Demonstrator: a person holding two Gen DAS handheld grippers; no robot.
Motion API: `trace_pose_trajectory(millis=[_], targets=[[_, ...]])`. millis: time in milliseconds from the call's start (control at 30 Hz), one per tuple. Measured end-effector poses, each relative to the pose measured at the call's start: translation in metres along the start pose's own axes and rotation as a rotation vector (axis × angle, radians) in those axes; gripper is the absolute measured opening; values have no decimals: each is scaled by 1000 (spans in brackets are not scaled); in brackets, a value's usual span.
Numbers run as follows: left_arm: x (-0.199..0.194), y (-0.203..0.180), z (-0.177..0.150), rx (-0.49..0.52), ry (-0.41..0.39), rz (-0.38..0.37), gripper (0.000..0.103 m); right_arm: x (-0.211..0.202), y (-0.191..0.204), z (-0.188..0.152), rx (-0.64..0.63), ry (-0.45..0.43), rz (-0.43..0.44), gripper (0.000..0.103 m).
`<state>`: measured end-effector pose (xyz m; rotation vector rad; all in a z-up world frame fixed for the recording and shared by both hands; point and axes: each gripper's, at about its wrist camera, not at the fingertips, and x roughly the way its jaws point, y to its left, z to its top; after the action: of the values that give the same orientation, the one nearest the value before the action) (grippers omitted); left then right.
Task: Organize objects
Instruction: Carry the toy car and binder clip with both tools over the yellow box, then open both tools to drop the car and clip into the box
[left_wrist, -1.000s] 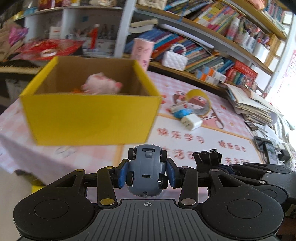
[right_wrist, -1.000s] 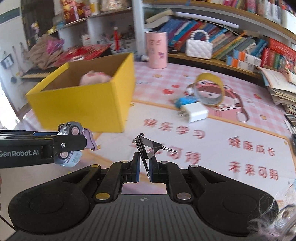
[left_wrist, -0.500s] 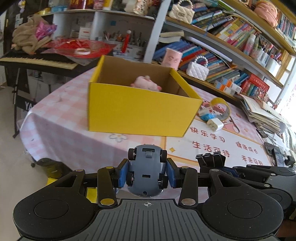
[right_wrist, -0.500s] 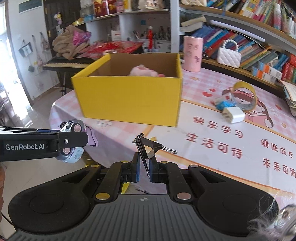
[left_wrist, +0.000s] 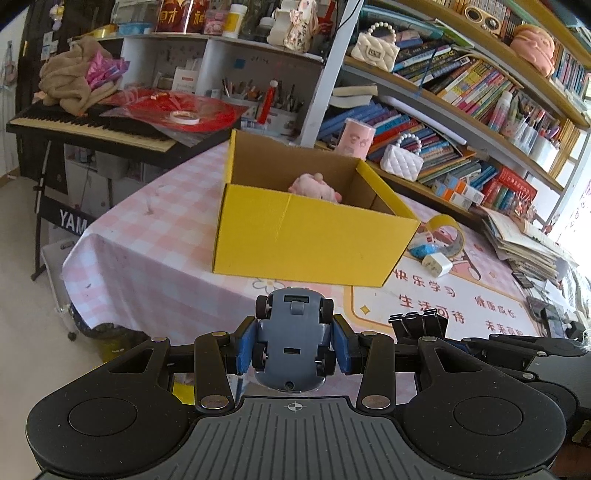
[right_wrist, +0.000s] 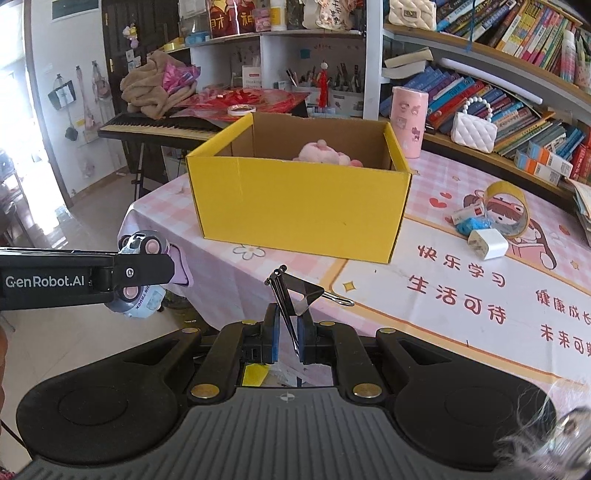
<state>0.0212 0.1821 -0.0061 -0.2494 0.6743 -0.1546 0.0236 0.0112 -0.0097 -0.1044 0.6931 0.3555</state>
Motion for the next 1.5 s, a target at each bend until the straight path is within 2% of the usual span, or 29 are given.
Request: trace_pose_trajectory(millis=[233,467,700,867,1000,1167,1333,1500], targets=[[-4,3,6,3,-33,-5,41,2,1,8,-2,-10,-11,9],[-2,-2,28,36,-96,-8,41,5,-6,27,-3,-41,-16,9],[12,-12,71,50,-173,-20,41,15,-24,74,7,-129,-50,9],[40,-20,104,67,-205,0,41,39,-41,110,-8,-169,-86,9],[73,-22,122,55,-180,35,41,75,-53,131,-62,-127,-95,9],[112,-25,125,75,-121,83,41,119,-61,141,-103,-12,-60,9],[135,-23,116,35,-59,91,41,142,-63,141,-131,70,-25,9],[149,-24,110,41,-21,102,41,154,-66,141,-130,118,12,9]])
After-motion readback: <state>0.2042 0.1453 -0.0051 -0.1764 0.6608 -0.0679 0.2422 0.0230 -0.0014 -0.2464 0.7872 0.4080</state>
